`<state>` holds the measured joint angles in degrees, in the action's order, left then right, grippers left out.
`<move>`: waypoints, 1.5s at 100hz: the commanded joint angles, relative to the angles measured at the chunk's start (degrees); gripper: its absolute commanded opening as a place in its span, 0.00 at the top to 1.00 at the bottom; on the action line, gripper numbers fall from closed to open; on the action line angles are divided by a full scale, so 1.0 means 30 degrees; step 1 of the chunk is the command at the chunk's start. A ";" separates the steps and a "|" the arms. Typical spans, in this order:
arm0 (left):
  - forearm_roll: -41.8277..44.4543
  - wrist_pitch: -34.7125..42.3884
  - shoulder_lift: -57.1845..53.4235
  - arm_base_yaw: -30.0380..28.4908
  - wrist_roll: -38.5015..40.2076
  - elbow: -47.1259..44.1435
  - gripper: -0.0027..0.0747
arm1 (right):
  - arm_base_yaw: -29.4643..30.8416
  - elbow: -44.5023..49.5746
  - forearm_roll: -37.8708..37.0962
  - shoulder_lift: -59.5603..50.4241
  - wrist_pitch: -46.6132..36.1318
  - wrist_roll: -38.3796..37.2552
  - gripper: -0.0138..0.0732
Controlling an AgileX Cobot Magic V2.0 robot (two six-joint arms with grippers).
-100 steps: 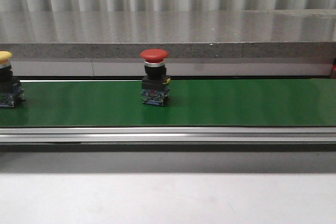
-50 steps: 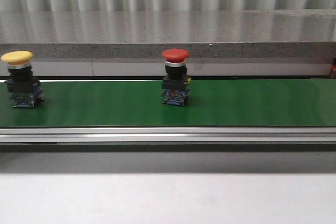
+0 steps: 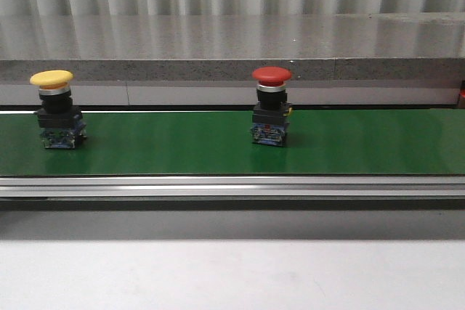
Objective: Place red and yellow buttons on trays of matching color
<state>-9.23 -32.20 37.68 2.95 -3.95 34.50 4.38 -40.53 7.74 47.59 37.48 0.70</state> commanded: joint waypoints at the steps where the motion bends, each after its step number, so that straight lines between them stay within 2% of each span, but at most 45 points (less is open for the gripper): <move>1: -0.0283 0.1408 -0.0062 0.0172 -0.0026 0.0544 0.99 | -0.0150 -0.0622 0.0893 -0.0164 -0.1383 0.0909 0.12; 20: -0.0283 0.1456 -0.0062 0.0172 -0.0026 0.0544 0.99 | -0.2124 -0.1678 0.1912 0.1220 -0.1383 0.3571 0.12; 47: -0.0283 0.1456 -0.0062 0.0172 -0.0026 0.0544 0.99 | -0.5968 -0.3468 0.1912 0.5506 -0.1466 0.3589 0.12; 61: -0.0283 0.1456 -0.0062 0.0172 -0.0026 0.0544 0.99 | -0.7318 -0.4336 0.1912 0.7889 -0.2154 0.3589 0.12; 107: -0.0283 0.1456 -0.0062 0.0172 -0.0026 0.0544 0.99 | -0.7793 -0.7511 0.1912 1.3053 -0.3257 0.3589 0.14; 116: -0.0283 0.1456 -0.0062 0.0172 -0.0026 0.0544 0.99 | -0.7793 -0.7718 0.1912 1.3488 -0.3160 0.3589 0.26; 126: -0.0283 0.1456 -0.0062 0.0172 -0.0026 0.0544 0.99 | -0.7773 -0.7718 0.1912 1.3508 -0.3033 0.3589 0.57; 133: -0.0283 0.1456 -0.0062 0.0172 -0.0026 0.0544 0.99 | -0.7577 -0.7927 0.1912 1.3428 -0.2618 0.3589 0.73; 140: -0.0283 0.1456 -0.0062 0.0172 -0.0026 0.0544 0.99 | -0.7125 -0.8604 0.1912 1.3384 -0.1444 0.3550 0.80; 150: -0.0283 0.1456 -0.0062 0.0172 -0.0026 0.0544 0.99 | -0.5849 -1.0027 0.1891 1.3118 0.0463 0.3550 0.80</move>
<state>-9.23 -31.99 37.68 2.95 -3.95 34.50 -16.00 -65.87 12.96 90.11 37.19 10.92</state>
